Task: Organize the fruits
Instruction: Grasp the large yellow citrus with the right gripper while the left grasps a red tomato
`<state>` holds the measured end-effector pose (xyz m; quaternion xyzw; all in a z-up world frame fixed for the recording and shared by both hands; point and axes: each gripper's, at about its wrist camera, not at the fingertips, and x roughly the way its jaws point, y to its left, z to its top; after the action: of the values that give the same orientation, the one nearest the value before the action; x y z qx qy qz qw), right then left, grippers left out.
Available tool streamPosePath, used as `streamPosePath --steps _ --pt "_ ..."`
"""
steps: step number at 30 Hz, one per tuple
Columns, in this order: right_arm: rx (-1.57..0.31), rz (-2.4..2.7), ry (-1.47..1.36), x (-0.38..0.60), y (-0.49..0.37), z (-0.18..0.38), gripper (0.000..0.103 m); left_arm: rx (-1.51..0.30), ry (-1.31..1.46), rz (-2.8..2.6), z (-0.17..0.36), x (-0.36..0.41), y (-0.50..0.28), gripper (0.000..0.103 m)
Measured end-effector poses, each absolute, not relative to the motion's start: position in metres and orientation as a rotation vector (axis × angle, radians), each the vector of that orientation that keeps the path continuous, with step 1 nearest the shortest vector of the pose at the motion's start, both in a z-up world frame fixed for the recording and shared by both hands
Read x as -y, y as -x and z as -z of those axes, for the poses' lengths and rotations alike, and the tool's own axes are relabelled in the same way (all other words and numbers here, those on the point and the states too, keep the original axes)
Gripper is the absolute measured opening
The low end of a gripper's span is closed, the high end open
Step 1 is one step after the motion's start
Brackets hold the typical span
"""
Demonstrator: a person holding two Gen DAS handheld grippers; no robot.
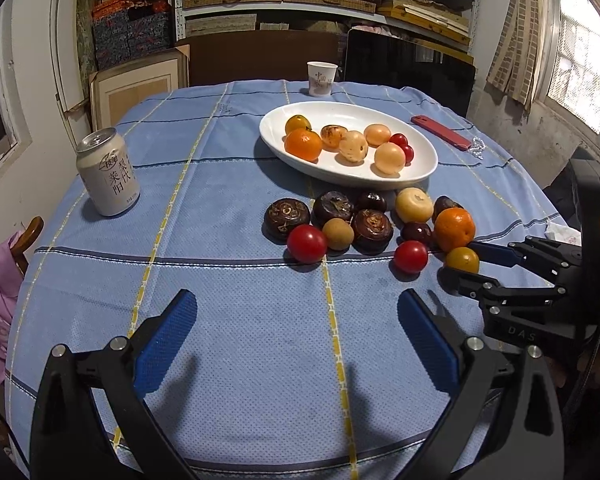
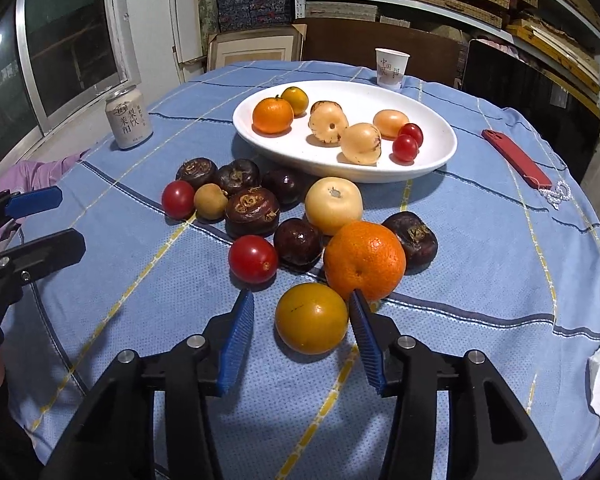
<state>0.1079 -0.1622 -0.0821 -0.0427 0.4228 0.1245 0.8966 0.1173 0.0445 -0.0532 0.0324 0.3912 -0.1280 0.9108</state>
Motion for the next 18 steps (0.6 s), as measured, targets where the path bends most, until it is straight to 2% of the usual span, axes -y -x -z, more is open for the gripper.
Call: streamPosePath --steps 18 --pt "-0.917 -0.238 0.023 0.165 -0.097 0.082 0.051 -0.804 -0.072 0.247 0.053 -0.048 -0.12 0.098"
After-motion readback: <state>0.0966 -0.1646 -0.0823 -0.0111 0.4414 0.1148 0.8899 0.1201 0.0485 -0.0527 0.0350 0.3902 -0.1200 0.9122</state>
